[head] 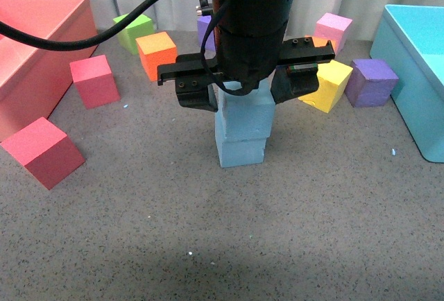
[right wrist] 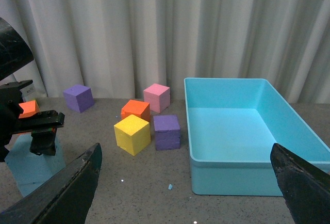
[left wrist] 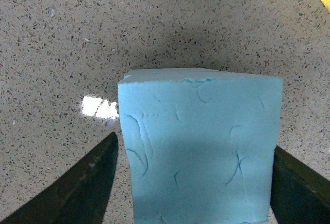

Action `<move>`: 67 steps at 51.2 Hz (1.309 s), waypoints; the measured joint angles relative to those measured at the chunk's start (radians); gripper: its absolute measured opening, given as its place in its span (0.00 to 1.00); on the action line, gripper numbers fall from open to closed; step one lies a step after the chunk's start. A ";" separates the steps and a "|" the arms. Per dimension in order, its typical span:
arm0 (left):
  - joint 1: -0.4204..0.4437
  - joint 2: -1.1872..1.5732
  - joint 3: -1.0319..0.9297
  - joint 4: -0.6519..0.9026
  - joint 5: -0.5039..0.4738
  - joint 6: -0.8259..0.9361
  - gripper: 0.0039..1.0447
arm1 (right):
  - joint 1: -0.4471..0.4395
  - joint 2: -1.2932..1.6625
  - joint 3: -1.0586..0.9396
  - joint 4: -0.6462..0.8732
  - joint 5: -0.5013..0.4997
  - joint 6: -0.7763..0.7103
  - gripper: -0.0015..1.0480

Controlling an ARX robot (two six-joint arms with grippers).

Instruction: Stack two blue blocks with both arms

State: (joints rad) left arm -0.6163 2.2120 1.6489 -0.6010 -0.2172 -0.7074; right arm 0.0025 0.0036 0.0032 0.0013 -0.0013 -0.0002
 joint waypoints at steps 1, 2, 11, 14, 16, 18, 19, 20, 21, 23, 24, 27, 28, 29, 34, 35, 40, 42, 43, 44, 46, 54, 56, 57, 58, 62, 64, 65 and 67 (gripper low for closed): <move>0.000 0.000 -0.001 0.001 0.000 0.000 0.77 | 0.000 0.000 0.000 0.000 0.000 0.000 0.91; 0.000 -0.002 -0.003 0.002 0.000 0.001 0.80 | 0.000 0.000 0.000 0.000 0.000 0.000 0.91; 0.000 -0.039 -0.037 0.015 0.003 0.016 0.93 | 0.000 0.000 0.000 0.000 0.000 0.000 0.91; 0.003 -0.071 -0.059 0.018 0.009 0.019 0.94 | 0.000 0.000 0.000 0.000 0.000 0.000 0.91; 0.006 -0.094 -0.074 0.019 0.011 0.023 0.94 | 0.000 0.000 0.000 0.000 0.000 0.000 0.91; 0.008 -0.121 -0.098 0.022 0.011 0.025 0.94 | 0.000 0.000 0.000 0.000 0.000 0.000 0.91; 0.008 -0.130 -0.104 0.023 0.011 0.025 0.94 | 0.000 0.000 0.000 0.000 0.000 0.000 0.91; 0.008 -0.136 -0.106 0.024 0.011 0.025 0.94 | 0.000 0.000 0.000 0.000 0.000 0.000 0.91; 0.009 -0.141 -0.108 0.024 0.011 0.025 0.94 | 0.000 0.000 0.000 0.000 0.000 0.000 0.91; 0.010 -0.145 -0.108 0.026 0.011 0.026 0.94 | 0.000 0.000 0.000 0.000 0.000 0.000 0.91; 0.010 -0.147 -0.111 0.032 0.003 0.035 0.94 | 0.000 0.000 0.000 0.000 0.000 0.000 0.91; 0.010 -0.175 -0.200 0.207 -0.100 0.105 0.88 | 0.000 0.000 0.000 0.000 0.000 0.000 0.91; 0.012 -0.193 -0.257 0.314 -0.163 0.158 0.85 | 0.000 0.000 0.000 0.000 0.000 0.000 0.91; 0.014 -0.203 -0.291 0.366 -0.193 0.200 0.83 | 0.000 0.000 0.000 0.000 0.000 0.000 0.91; 0.048 -0.293 -0.583 0.782 -0.289 0.413 0.69 | 0.000 0.000 0.000 0.000 0.000 0.000 0.91; 0.061 -0.314 -0.652 0.882 -0.287 0.472 0.66 | 0.000 0.000 0.000 0.000 0.003 0.000 0.91; 0.120 -0.399 -0.888 1.285 -0.255 0.594 0.52 | 0.000 0.000 0.000 0.000 0.003 0.000 0.91; 0.141 -0.433 -0.956 1.435 -0.237 0.615 0.47 | 0.000 0.000 0.000 0.000 0.003 0.000 0.91; 0.148 -0.442 -0.977 1.485 -0.232 0.626 0.45 | 0.000 0.000 0.000 0.000 0.003 0.000 0.91; 0.161 -0.462 -1.013 1.587 -0.223 0.636 0.42 | 0.000 0.000 0.000 0.000 0.003 0.000 0.91; 0.181 -0.493 -1.059 1.693 -0.205 0.652 0.37 | 0.000 0.000 0.000 0.000 0.003 0.000 0.91; 0.267 -0.643 -1.251 1.781 -0.137 0.681 0.11 | 0.000 0.000 0.000 0.000 -0.001 0.000 0.91; 0.288 -0.673 -1.299 1.779 -0.108 0.683 0.03 | 0.000 0.000 0.000 0.000 0.000 0.000 0.91; 0.299 -0.694 -1.325 1.776 -0.089 0.687 0.04 | 0.000 0.000 0.000 0.000 0.000 0.000 0.91; 0.307 -0.711 -1.340 1.773 -0.078 0.688 0.03 | 0.000 0.000 0.000 -0.001 0.000 0.000 0.91; 0.335 -0.776 -1.386 1.761 -0.047 0.692 0.03 | 0.000 0.000 0.000 -0.001 0.000 0.000 0.91; 0.353 -0.814 -1.410 1.751 -0.033 0.692 0.03 | 0.000 0.000 0.000 -0.001 0.001 0.000 0.91; 0.362 -0.832 -1.421 1.746 -0.025 0.692 0.03 | 0.000 0.000 0.000 -0.001 0.000 0.000 0.91; 0.374 -0.859 -1.438 1.736 -0.014 0.693 0.03 | 0.000 0.000 0.000 -0.001 0.000 0.000 0.91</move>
State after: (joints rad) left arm -0.2424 1.3533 0.2111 1.1355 -0.2314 -0.0147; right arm 0.0025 0.0036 0.0032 0.0006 -0.0010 -0.0002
